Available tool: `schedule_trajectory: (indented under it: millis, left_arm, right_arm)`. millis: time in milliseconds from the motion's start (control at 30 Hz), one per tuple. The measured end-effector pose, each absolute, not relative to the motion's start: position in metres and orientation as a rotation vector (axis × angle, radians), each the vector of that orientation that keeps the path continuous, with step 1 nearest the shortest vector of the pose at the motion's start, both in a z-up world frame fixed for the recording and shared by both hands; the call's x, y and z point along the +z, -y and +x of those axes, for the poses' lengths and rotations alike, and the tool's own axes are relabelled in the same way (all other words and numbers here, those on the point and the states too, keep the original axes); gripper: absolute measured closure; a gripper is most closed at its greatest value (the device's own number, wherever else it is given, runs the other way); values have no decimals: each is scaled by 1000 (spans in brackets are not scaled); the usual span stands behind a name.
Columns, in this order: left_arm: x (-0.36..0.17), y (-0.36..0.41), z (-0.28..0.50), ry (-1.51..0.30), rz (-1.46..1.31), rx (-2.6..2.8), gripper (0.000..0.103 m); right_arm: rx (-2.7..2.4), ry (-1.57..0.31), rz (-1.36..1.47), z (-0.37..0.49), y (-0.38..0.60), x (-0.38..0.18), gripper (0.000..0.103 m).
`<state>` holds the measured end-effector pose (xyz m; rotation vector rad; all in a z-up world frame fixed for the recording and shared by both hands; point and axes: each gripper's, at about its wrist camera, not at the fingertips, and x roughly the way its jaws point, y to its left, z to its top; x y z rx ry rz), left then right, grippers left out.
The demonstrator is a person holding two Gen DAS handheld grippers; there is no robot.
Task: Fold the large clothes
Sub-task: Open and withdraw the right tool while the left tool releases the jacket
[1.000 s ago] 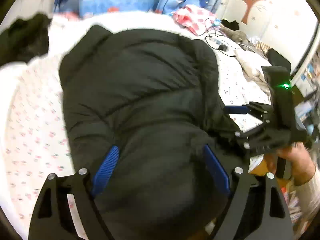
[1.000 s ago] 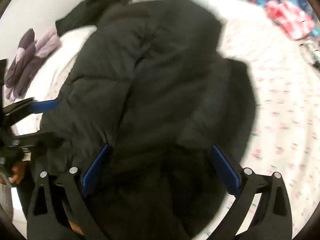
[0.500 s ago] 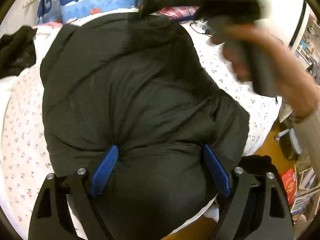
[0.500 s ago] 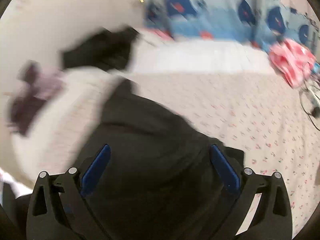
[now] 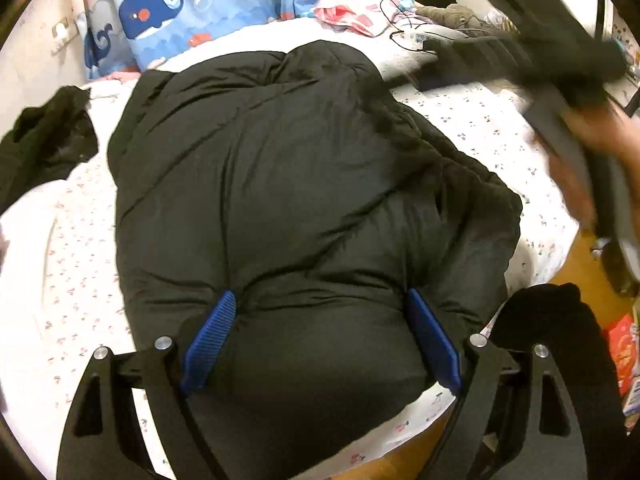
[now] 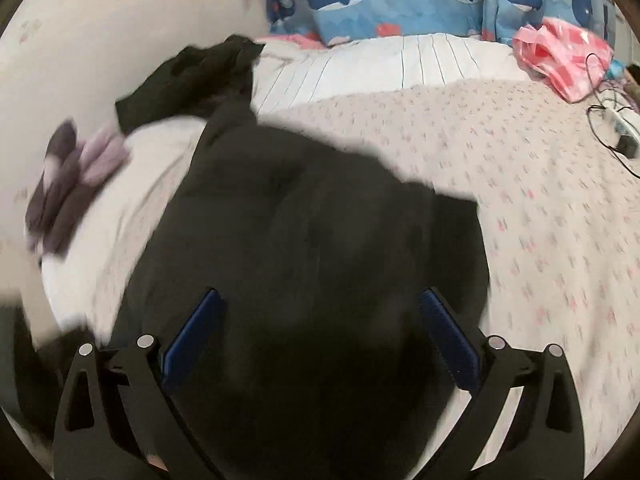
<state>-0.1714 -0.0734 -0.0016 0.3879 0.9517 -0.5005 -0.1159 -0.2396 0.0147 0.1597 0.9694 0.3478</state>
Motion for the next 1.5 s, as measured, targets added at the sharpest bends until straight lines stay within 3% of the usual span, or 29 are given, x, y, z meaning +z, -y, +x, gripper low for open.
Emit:
schedule_trajectory:
  millis: [167, 333, 433, 1033, 1500]
  left_arm:
    - [-2, 80, -185, -934, 439, -447, 20]
    - [11, 81, -207, -889, 461, -390, 20]
    - [14, 79, -216, -876, 446, -367, 20]
    - [64, 50, -250, -682, 377, -253, 20]
    - [74, 48, -246, -696, 313, -181, 13]
  right_arm:
    - [366, -1125, 278, -127, 249, -51, 7]
    - [332, -1048, 243, -155, 254, -14, 7]
    - [319, -1131, 164, -156, 249, -34, 7]
    - [293, -957, 379, -135, 273, 19, 7]
    - [210, -863, 165, -179, 226, 47, 7]
